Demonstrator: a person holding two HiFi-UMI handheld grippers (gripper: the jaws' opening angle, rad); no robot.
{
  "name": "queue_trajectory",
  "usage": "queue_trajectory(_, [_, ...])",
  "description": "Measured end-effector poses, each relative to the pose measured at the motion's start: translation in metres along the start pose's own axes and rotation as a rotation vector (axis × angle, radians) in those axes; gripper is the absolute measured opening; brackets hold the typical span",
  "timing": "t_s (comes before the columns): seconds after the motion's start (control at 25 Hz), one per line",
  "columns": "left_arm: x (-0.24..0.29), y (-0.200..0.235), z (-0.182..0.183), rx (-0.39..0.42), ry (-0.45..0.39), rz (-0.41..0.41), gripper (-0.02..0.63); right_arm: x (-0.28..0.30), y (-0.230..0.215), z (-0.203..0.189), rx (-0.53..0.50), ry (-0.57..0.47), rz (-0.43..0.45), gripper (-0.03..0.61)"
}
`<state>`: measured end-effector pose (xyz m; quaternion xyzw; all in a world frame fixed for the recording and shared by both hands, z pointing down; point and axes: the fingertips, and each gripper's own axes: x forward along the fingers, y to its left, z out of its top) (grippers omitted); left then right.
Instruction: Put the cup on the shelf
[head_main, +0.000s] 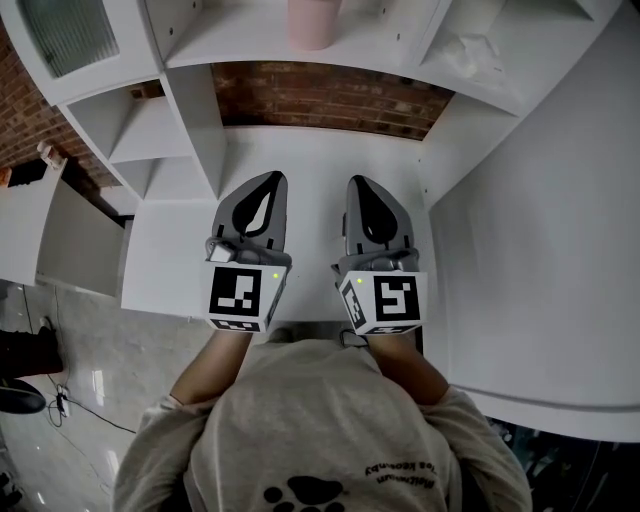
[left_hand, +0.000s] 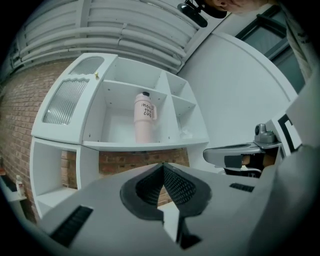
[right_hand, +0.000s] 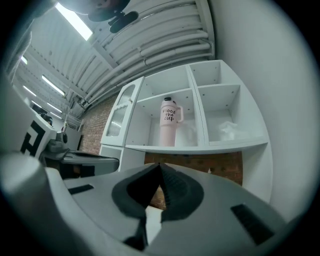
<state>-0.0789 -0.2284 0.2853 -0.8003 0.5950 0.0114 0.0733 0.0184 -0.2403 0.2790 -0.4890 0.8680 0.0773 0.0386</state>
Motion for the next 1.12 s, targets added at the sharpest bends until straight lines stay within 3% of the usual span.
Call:
queue_trajectory(0.48, [-0.009,-0.017,-0.028,-0.014,0.029,-0.003,0.008,-0.007,0.008,-0.032,0.032,0.041,0.036,0.008])
queue_trajectory(1.12, [0.003,-0.016,-0.031,-0.025,0.037,-0.005,0.008,0.007,0.001,-0.033,0.050,0.037,0.049,0.008])
